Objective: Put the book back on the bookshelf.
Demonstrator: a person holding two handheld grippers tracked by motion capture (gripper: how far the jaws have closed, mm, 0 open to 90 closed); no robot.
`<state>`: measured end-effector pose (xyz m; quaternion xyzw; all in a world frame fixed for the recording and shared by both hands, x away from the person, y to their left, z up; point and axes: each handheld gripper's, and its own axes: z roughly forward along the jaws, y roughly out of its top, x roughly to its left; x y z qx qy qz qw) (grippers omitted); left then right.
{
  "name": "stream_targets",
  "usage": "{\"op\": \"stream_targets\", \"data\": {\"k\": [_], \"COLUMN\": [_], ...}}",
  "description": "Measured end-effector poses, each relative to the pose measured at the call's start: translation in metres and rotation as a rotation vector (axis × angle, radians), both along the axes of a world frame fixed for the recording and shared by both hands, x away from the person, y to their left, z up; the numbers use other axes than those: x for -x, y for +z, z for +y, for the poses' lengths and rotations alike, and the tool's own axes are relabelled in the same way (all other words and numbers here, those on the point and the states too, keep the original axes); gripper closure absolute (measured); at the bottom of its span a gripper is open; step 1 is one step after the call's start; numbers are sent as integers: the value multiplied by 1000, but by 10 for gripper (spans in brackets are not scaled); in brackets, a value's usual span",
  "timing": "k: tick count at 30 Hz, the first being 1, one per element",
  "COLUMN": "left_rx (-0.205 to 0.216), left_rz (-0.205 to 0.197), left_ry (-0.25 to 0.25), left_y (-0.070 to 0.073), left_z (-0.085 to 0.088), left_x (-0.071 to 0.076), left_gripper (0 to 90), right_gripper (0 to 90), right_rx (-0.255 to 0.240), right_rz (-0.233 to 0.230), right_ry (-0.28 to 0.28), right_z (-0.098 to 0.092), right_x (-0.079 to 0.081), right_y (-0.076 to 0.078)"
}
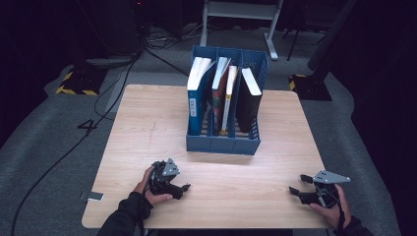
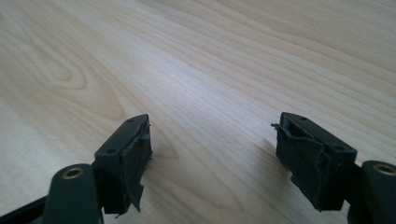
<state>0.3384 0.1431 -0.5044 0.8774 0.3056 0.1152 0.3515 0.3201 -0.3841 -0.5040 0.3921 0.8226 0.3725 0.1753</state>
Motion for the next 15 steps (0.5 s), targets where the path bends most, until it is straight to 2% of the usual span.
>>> {"op": "stream_targets", "data": {"k": [2, 15], "left_rx": [0, 1], "left_rz": [-1, -1], "left_ry": [-2, -11], "left_y": [0, 0], "left_z": [0, -1], "left_x": [0, -2], "left_gripper": [144, 143], "right_gripper": [241, 230], "right_rx": [11, 15], "right_rz": [-3, -3], "right_ry": [6, 0], "right_z": [2, 2], "right_x": [0, -1], "right_y": [0, 0]}}
